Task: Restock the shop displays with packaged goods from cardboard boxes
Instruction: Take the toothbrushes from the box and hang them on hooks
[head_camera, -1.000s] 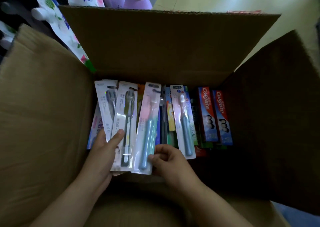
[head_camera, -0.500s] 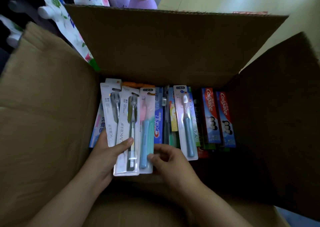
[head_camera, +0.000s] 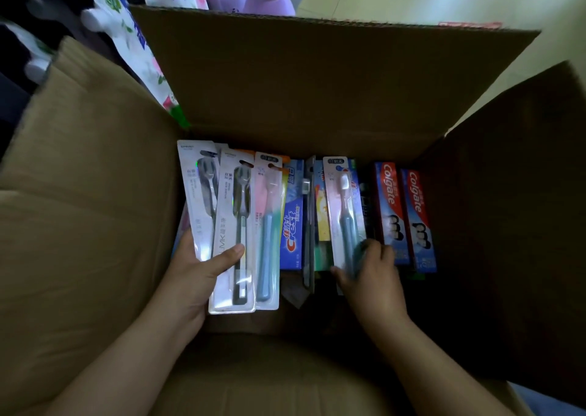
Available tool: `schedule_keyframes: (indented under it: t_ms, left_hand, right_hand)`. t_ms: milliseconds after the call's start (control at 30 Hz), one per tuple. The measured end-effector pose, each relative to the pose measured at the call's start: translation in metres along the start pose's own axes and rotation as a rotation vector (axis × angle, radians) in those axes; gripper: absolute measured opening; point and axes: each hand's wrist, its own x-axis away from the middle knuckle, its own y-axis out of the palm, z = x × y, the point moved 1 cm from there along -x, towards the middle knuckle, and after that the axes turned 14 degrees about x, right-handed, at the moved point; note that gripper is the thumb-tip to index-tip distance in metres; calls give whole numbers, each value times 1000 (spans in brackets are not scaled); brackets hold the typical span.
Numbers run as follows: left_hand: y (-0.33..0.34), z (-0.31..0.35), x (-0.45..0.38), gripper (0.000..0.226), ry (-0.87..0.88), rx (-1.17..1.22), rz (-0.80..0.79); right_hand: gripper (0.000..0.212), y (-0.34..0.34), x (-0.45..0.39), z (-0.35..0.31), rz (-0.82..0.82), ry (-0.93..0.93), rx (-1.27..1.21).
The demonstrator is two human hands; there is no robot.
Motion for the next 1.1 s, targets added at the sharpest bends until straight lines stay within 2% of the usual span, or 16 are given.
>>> schedule_keyframes:
  t_ms: [100, 267, 400, 467, 533, 600, 667, 900, 1100]
  left_hand:
    - [1, -2, 0, 58, -14, 1, 23]
    - [1, 3, -1, 58, 14, -5, 19]
    - [1, 5, -3, 58, 14, -4, 9]
    - [2, 3, -2, 56, -4, 13, 11]
    - [5, 2, -1, 54, -16, 17, 4]
    - [7, 2, 0, 53, -19, 25, -8]
    - [9, 3, 1, 53, -20, 39, -13]
    - [13, -2, 7, 57, -27, 119, -13]
    - [12, -7, 11, 68, -103, 105, -20]
  right_hand:
    - [67, -2, -7, -1, -19, 32, -30]
    - [41, -16, -21, 15, -189, 91, -17]
    - [47, -42, -25, 18, -319, 109, -146]
    - [48, -52, -17, 13, -424, 160, -355]
    - [44, -58, -3, 3, -553, 199, -695]
    - [31, -60, 11, -11, -644, 187, -966]
    - [20, -58, 20, -28, -676, 163, -1108]
    - [27, -25, 40, -74, -645, 43, -1135]
    - [35, -20, 43, -73, -632, -14, -1051]
